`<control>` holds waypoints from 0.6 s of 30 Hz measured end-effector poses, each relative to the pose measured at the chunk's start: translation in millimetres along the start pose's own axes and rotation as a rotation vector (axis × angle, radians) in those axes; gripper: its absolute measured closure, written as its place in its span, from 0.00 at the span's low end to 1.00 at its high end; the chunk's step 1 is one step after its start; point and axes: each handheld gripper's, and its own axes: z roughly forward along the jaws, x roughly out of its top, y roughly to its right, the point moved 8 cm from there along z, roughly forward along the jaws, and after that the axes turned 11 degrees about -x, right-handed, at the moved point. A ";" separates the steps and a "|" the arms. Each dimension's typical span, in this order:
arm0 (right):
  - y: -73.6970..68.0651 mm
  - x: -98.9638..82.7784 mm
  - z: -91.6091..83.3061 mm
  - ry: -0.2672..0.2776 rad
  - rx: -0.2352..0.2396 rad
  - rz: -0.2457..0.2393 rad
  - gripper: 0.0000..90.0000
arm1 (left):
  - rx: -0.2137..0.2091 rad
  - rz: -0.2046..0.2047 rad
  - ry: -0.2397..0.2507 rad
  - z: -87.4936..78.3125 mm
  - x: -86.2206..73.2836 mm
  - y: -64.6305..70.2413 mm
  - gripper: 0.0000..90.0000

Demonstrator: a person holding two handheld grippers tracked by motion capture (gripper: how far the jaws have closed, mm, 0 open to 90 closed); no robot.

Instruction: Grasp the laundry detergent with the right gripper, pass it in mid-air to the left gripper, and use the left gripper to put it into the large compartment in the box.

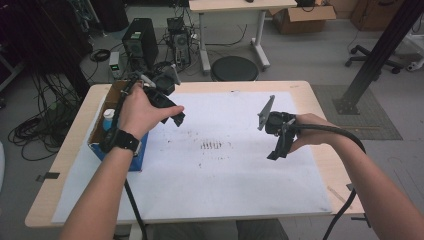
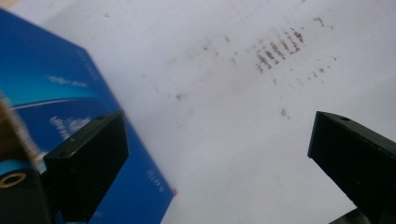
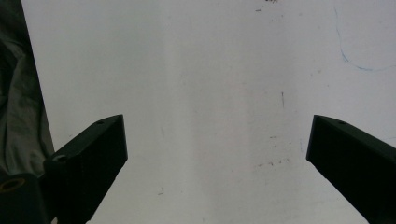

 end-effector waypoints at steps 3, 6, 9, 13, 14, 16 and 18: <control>-0.2 0.6 0.3 0.003 0.007 0.006 0.05 | -0.022 0.015 -0.012 12.2 0.7 6.4 0.06; 1.4 0.8 -0.8 0.014 0.011 0.014 0.05 | -0.033 0.023 -0.026 21.1 0.9 9.9 0.06; 2.5 -0.1 -0.8 0.018 0.010 0.018 0.05 | -0.047 0.028 -0.032 26.6 1.5 12.7 0.06; 3.2 -1.5 0.3 0.016 0.009 0.016 0.05 | -0.055 0.036 -0.036 30.6 2.5 15.0 0.06; 3.2 -1.7 0.6 0.017 0.009 0.017 0.05 | -0.056 0.037 -0.038 31.2 2.6 15.4 0.06; 3.1 -2.0 1.0 0.015 0.010 0.015 0.05 | -0.059 0.040 -0.039 32.1 2.8 16.5 0.06; 3.1 -1.7 1.5 0.017 0.011 0.017 0.05 | -0.062 0.042 -0.040 32.9 2.9 17.3 0.06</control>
